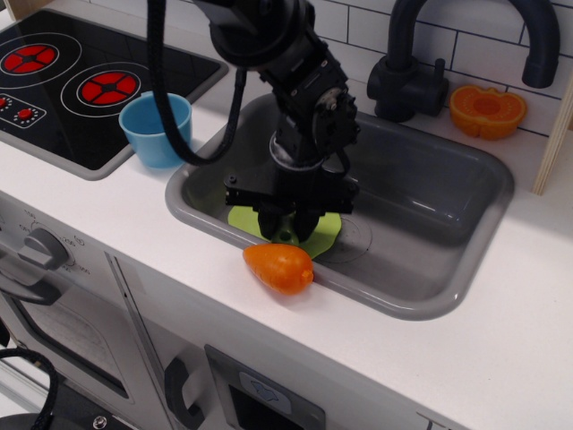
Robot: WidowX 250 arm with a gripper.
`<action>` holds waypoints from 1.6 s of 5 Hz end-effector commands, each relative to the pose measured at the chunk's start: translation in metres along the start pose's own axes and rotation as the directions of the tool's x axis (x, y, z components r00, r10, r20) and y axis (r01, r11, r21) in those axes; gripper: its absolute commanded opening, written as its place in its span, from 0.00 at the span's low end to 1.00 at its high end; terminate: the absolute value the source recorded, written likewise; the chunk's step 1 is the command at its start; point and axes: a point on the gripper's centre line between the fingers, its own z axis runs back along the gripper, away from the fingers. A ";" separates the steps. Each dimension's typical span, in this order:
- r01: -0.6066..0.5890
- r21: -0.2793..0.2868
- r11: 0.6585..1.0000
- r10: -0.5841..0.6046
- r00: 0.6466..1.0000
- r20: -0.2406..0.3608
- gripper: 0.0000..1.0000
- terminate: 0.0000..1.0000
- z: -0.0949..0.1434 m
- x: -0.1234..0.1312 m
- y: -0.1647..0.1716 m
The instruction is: Take spatula off plate sink
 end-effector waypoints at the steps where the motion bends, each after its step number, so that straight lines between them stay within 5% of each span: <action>1: -0.074 -0.081 0.994 0.078 0.996 0.049 0.00 0.00 0.043 0.021 -0.032; 3: 0.073 -0.175 0.982 -0.075 0.997 -0.006 0.00 0.00 0.026 0.005 -0.076; 4: 0.057 -0.160 0.985 -0.061 0.998 -0.019 0.00 0.00 0.024 -0.007 -0.088; 5: 0.072 -0.170 0.983 -0.075 0.997 -0.012 1.00 0.00 0.032 -0.009 -0.091; 8: 0.053 -0.196 0.979 -0.037 0.996 0.083 1.00 0.00 0.092 0.020 -0.059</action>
